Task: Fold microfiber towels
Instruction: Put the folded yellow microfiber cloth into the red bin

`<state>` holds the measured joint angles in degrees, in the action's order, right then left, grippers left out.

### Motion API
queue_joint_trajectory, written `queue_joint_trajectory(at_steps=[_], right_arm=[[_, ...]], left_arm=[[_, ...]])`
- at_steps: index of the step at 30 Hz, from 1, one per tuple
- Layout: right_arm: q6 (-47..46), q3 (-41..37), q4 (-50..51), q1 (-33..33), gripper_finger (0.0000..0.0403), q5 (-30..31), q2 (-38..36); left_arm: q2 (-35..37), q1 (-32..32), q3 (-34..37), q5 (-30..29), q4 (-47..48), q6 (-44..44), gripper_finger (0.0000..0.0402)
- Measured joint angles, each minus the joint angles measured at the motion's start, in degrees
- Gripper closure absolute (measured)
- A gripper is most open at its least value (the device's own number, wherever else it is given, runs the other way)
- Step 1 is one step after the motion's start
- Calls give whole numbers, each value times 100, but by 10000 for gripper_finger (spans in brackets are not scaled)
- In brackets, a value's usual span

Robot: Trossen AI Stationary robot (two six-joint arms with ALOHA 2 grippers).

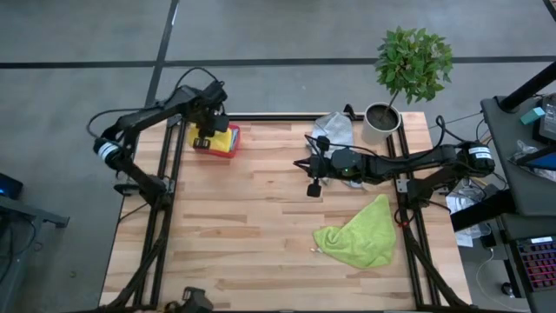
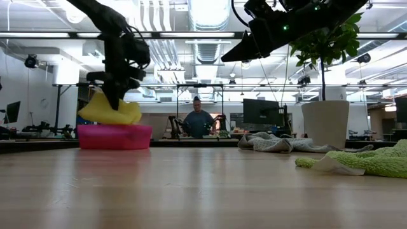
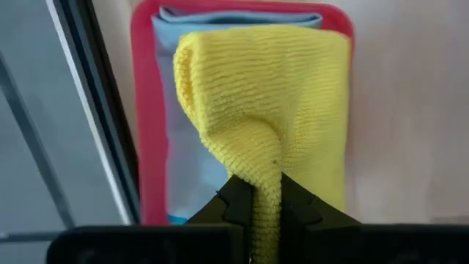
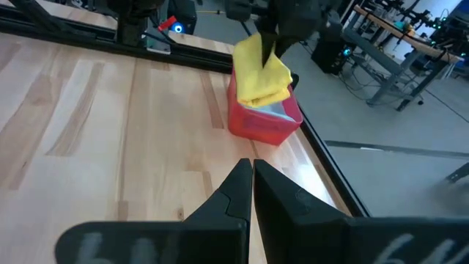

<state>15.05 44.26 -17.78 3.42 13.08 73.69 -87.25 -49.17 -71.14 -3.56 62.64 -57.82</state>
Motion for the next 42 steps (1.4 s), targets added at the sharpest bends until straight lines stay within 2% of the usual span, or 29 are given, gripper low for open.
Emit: queue_joint_trajectory(at_steps=[4,12,15,21,26,31,34,37,39,42], right_arm=[[-2,-2,34,0,394,0,0],[-2,1,115,0,394,0,2],[-2,-2,127,0,394,0,2],[-2,-1,127,0,394,0,2],[-2,-2,129,0,394,0,2],[0,0,131,0,394,0,2],[2,-2,132,0,394,0,2],[11,-2,131,0,394,0,2],[16,-1,131,0,394,0,2],[20,-1,133,0,394,0,2]], left_arm=[[-319,-1,-169,-1,-144,-564,391],[-714,-40,-250,2,-240,-555,391],[-793,-37,-236,-176,-265,-165,384],[-808,-37,-233,-357,-266,-144,318],[-805,-35,-231,-820,-315,-153,250],[-689,8,-232,-900,-526,-156,213],[-595,87,-275,-904,-511,-80,208],[-388,251,-257,-758,-523,405,216],[-274,374,-142,-450,-580,757,231],[-201,533,160,-388,-1126,1282,270]])
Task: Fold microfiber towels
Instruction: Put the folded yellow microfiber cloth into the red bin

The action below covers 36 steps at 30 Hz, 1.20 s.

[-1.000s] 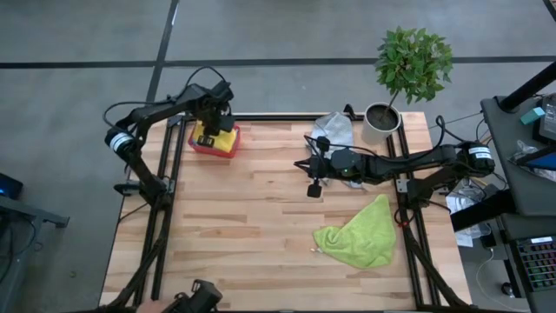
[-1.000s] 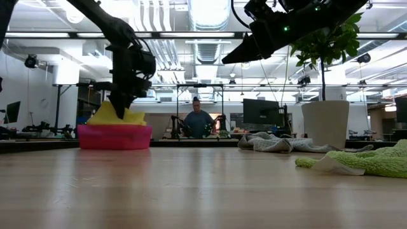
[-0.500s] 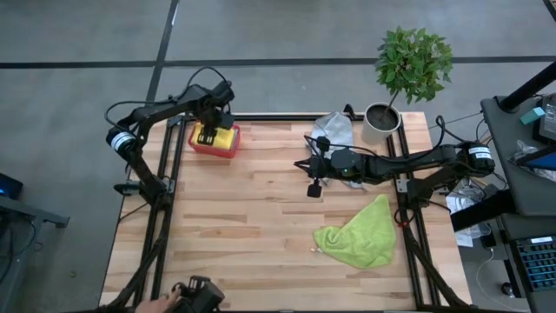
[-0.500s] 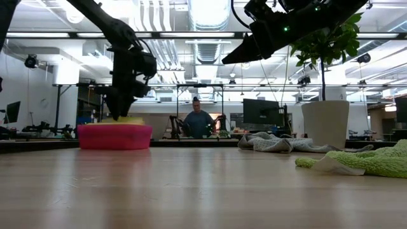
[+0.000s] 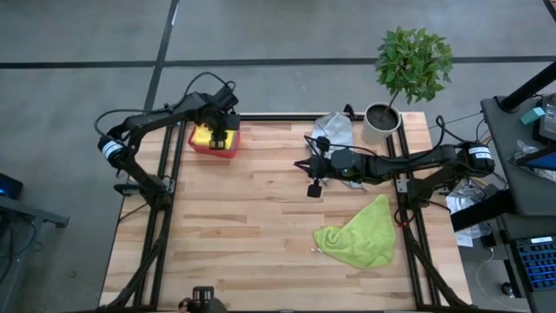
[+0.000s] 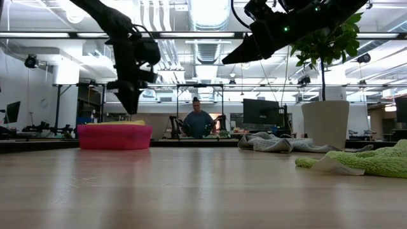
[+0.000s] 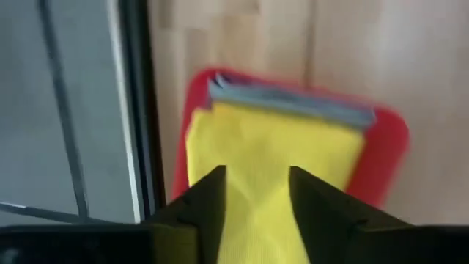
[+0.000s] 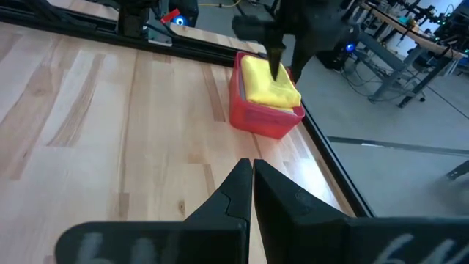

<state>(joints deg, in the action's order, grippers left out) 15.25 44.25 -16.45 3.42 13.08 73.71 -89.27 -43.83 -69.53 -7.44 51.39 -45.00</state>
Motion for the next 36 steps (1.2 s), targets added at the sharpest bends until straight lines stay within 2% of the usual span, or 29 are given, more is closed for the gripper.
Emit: queue_joint_trajectory(at_steps=[4,9,22,36], right_arm=[[-11,-1,38,0,394,0,0],[-10,-1,76,0,394,0,0],[28,-1,78,0,394,0,0],[22,-1,125,0,394,0,0]], left_arm=[[5,68,425,-7,-738,525,335],[-38,92,803,-6,-1015,869,395],[-60,215,1165,40,-1293,888,386],[376,581,987,-65,-1147,1034,386]])
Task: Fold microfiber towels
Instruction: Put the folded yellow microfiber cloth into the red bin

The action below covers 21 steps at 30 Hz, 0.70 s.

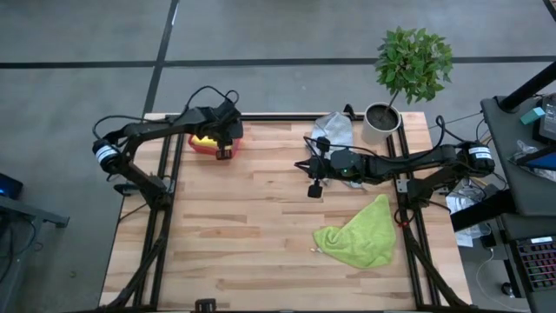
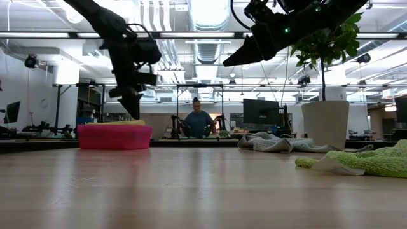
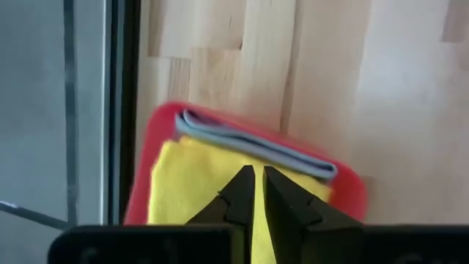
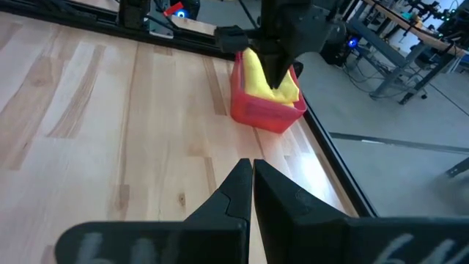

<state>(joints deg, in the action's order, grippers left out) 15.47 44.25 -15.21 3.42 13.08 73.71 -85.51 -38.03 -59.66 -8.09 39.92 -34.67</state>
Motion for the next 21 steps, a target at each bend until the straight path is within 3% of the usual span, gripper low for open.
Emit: queue_joint_trajectory(at_steps=[4,14,21], right_arm=[[2,0,-2,0,394,0,0],[-2,0,3,0,394,0,0],[-2,0,2,0,394,0,0]], left_arm=[[37,-2,27,50,387,290,386],[-151,-2,495,-10,-82,432,386],[16,25,281,-104,-108,363,386]])
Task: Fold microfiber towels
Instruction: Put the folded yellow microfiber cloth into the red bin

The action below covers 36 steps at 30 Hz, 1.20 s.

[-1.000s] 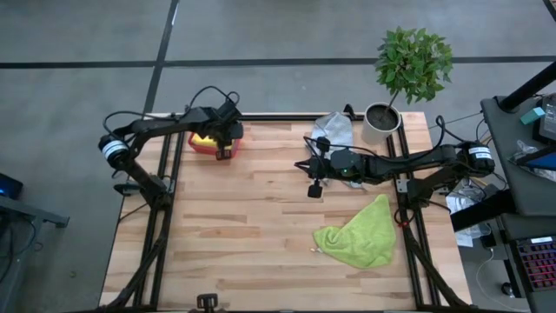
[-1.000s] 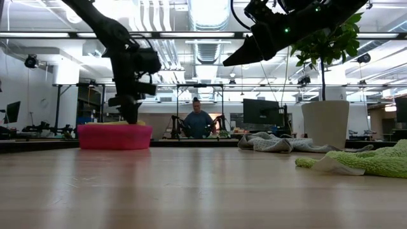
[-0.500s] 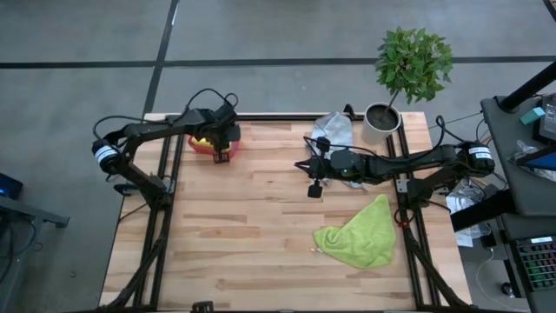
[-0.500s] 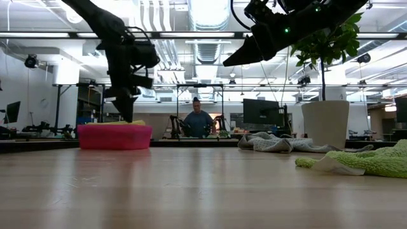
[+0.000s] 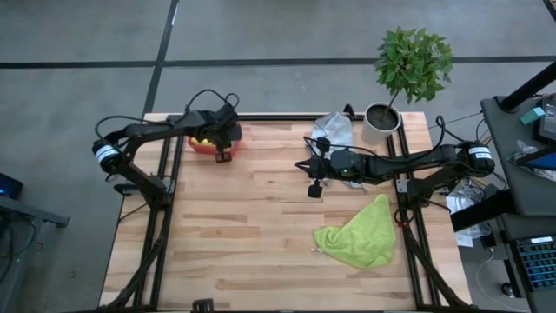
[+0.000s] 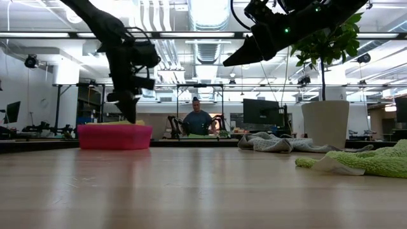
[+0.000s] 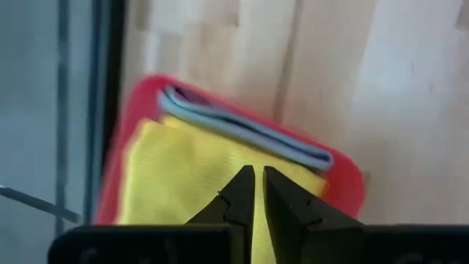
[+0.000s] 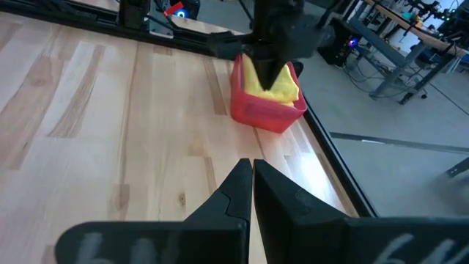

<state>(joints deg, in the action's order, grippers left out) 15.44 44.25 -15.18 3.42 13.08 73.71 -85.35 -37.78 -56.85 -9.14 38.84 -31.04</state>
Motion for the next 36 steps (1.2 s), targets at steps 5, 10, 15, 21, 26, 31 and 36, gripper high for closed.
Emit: queue_joint_trajectory(at_steps=[5,10,15,21,26,31,36], right_arm=[[1,0,-2,-1,394,0,0],[2,0,0,-2,394,0,0],[15,-2,32,0,394,0,0],[17,-2,35,-2,394,0,0],[17,-2,33,0,394,0,0],[17,-2,33,0,394,0,0],[17,-2,39,0,394,0,0]], left_arm=[[12,-27,-95,-545,-509,-367,386],[-100,-174,-53,-684,-1095,-528,386],[-347,-280,-3,-684,-1141,-506,386],[-560,-273,10,-681,-1146,-383,386],[-394,-234,-42,-853,-1112,-382,386],[31,-261,-86,-1114,-860,-503,386],[267,-672,-86,-1265,-529,-160,393]])
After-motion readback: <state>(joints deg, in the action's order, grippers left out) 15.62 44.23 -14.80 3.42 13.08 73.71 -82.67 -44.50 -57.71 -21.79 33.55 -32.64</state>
